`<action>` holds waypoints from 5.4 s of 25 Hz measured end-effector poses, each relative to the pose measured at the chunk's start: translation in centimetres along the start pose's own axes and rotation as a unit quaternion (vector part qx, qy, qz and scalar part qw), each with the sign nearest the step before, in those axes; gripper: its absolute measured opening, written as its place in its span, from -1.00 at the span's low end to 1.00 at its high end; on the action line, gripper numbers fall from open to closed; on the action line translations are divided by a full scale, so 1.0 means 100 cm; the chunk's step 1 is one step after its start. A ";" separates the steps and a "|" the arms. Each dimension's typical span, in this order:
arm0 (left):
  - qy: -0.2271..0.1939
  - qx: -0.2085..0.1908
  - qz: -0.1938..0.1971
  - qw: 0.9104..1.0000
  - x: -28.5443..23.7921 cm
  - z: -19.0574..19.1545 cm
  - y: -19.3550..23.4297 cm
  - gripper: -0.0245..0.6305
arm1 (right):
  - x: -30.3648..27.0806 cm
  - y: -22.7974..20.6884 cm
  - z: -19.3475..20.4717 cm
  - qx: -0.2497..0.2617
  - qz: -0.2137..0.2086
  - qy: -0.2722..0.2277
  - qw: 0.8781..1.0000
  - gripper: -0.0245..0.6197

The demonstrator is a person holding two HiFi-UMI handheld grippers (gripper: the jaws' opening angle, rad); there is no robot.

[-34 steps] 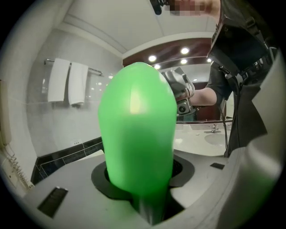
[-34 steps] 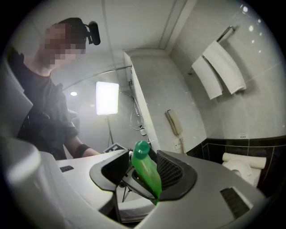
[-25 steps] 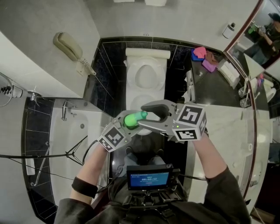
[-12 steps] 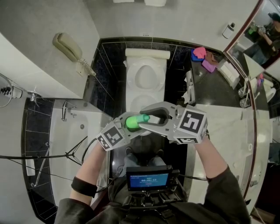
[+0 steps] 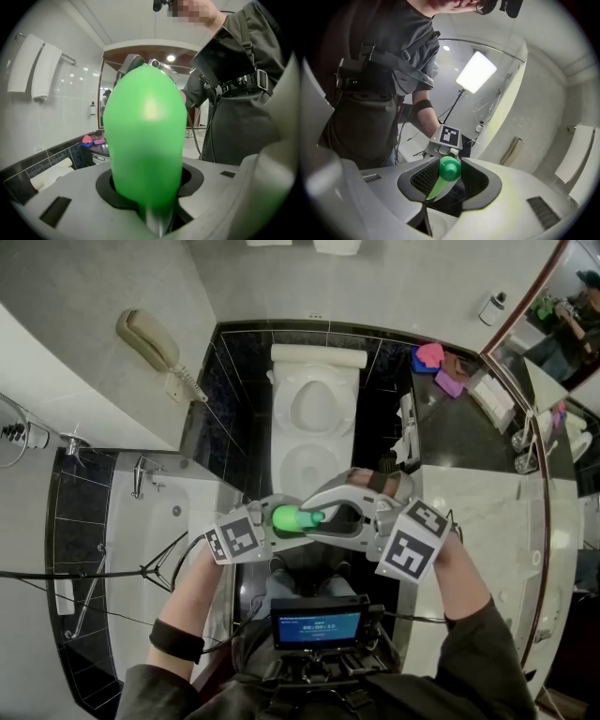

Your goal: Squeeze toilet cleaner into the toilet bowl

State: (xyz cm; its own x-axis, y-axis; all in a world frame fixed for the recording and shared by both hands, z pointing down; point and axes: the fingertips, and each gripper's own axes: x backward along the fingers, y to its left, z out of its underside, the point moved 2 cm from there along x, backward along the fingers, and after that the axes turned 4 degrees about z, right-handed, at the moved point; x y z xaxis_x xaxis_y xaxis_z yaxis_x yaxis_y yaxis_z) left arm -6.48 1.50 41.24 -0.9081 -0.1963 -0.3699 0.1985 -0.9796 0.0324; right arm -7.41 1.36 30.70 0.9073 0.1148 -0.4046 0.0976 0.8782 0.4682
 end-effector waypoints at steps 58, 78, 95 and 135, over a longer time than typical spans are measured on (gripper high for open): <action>0.085 -0.004 -0.101 0.991 0.015 0.017 0.045 -0.37 | 0.014 -0.059 0.047 -0.568 0.033 -0.080 0.819 -0.09; 0.078 -0.017 -0.014 0.997 0.001 0.008 0.013 -0.37 | 0.004 -0.001 0.012 -0.013 -0.008 0.033 0.999 -0.47; 0.078 -0.014 -0.089 0.993 0.008 0.018 0.032 -0.37 | 0.006 -0.034 0.037 -0.505 0.008 -0.055 0.861 -0.27; 0.061 -0.026 -0.068 0.995 0.009 0.010 0.034 -0.37 | 0.019 -0.048 0.022 -0.305 0.062 -0.051 0.949 -0.17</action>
State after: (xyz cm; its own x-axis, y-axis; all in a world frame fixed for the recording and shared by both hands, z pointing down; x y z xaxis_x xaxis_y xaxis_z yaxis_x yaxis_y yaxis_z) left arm -6.97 -2.04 41.99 -0.8767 -0.0527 -0.4781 0.0995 -0.9924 -0.0730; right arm -5.25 -3.62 29.40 0.9345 0.2161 -0.2828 -0.2389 0.9698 -0.0484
